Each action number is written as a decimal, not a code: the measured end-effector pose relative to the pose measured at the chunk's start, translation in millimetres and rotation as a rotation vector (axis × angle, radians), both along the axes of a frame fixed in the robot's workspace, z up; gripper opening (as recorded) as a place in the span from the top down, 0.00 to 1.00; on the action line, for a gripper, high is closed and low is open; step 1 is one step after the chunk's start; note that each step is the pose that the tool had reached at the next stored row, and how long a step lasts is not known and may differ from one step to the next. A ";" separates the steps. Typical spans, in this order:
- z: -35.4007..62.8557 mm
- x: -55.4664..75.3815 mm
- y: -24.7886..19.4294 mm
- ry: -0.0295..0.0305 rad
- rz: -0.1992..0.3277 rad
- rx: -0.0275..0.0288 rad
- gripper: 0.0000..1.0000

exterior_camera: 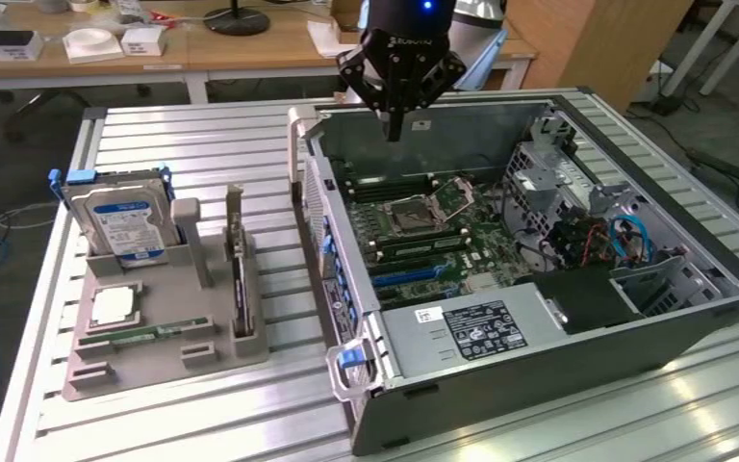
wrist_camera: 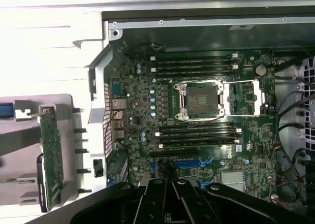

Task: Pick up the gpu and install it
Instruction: 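Reach for the gpu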

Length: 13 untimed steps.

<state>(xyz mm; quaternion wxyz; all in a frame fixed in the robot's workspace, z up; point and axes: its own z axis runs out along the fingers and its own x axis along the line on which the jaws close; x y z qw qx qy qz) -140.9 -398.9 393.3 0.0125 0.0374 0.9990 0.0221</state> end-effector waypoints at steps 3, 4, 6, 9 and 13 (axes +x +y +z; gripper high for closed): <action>0.0 -2.5 0.0 -0.0001 0.000 0.0001 0.90; -0.1 -3.4 0.0 -0.0001 0.000 0.0000 0.90; -0.1 -5.1 0.0 -0.0001 0.000 0.0000 0.90; -0.1 -7.4 0.0 0.0000 0.000 0.0000 0.90; -0.1 -11.7 0.0 0.0000 0.000 0.0000 0.90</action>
